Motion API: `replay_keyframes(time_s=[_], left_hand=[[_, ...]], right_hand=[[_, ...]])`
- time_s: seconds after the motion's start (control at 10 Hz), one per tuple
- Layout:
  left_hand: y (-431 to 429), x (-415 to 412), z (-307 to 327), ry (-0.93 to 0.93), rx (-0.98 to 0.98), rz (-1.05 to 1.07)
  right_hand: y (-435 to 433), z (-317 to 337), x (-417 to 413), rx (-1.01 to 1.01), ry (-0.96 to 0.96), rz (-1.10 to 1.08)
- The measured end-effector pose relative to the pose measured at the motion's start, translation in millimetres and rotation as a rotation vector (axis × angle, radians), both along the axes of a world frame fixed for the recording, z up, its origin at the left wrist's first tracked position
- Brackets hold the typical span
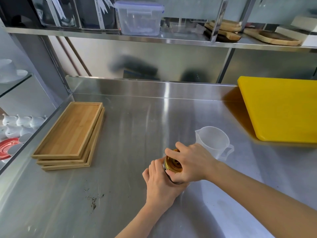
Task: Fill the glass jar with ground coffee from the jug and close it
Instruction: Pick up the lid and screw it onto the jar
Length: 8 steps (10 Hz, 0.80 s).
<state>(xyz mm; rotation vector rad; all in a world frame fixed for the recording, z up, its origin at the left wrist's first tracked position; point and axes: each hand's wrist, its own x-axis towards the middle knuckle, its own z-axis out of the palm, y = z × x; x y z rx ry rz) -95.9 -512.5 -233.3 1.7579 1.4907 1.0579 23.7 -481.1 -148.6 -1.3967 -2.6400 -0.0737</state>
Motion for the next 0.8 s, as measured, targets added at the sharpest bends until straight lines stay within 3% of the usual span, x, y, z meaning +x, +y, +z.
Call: replay_keyframes(time_s=[0.2, 0.4, 0.5, 0.7, 0.8], left_hand=[[-15, 18, -10, -0.041, -0.022, 0.234], [-11, 10, -8, -0.012, -0.025, 0.135], [-12, 0, -6, 0.116, -0.045, 0.029], [-24, -43, 30, 0.089, -0.195, -0.242], [-8, -69, 69, 0.027, -0.171, -0.19]], right_hand=[[-8, -2, -10, 0.03, 0.041, -0.092], [-11, -4, -7, 0.023, 0.05, -0.159], [-17, -1, 1, -0.026, 0.0, -0.175], [-24, 33, 15, 0.021, 0.096, -0.158], [-19, 62, 28, 0.046, 0.169, -0.168]])
